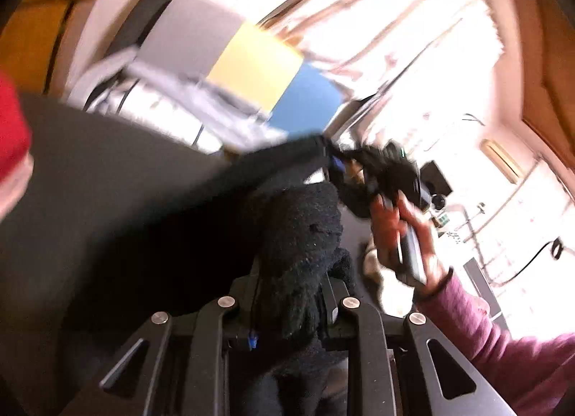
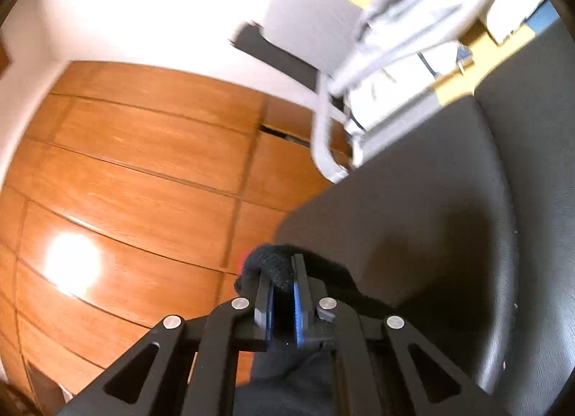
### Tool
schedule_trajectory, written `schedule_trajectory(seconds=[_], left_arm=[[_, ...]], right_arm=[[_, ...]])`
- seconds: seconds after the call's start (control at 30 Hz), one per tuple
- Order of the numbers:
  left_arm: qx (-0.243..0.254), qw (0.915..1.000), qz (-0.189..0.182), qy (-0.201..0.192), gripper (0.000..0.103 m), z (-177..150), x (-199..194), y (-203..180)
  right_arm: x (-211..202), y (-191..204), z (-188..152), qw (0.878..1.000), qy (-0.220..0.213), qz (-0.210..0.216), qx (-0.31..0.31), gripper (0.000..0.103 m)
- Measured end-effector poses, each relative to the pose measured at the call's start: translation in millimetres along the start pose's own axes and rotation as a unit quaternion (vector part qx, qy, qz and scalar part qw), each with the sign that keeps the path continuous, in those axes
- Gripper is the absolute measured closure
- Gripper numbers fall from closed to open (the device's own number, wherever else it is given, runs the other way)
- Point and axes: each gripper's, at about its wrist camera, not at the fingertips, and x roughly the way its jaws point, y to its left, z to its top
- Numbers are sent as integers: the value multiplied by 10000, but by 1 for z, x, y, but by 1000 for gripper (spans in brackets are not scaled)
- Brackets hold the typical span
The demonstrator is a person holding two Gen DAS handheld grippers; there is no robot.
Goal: Fold clothes
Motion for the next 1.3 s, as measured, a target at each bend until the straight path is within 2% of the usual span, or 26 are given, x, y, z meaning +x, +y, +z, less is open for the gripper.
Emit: schedule_trajectory(seconds=[0.1,0.27,0.4,0.53,0.63,0.77,0.97,1.03,1.1,1.2,1.3], left_arm=[[163,9991,-284,-256,80,28,-17,-23],[663,9920,-643,-864,80,82,-34,-79],[1090,9834,-863,-1168,80,116,-62,-107],[1421,9746,-1052,-1377,80,165,-98,-129],[1655,9656,-1137,-1653,80,164,-129,-140],[1688,9552,-1411,-1982,80,153,-163,-149],[1813,9420,-1815,-2166,79,144,-212,-166],[1825,9413,-1923,-2089,79,141,-217,-169],[1805,9447,-1930,-1944,78,141,-212,-166],[1590,9595,-1711,-1573,78,151,-189,-150],[1247,9790,-1229,-1044,78,167,-137,-115]], right_arm=[[-43,21,-13,9959,-377,816,115,96],[-105,91,-28,9797,-949,1718,-400,96],[-143,167,-46,9586,-1302,2209,-1238,96],[-181,230,-73,9389,-1487,2500,-1838,96],[-203,269,-97,9250,-1559,2620,-2266,96],[-221,314,-133,9088,-1574,2710,-2756,96],[-251,351,-187,8856,-1930,2724,-3229,97],[-256,352,-198,8805,-2039,2800,-3237,97],[-259,347,-205,8797,-2186,2724,-3228,97],[-252,326,-199,8884,-2366,2593,-2958,97],[-235,292,-180,9051,-2512,2232,-2603,97]])
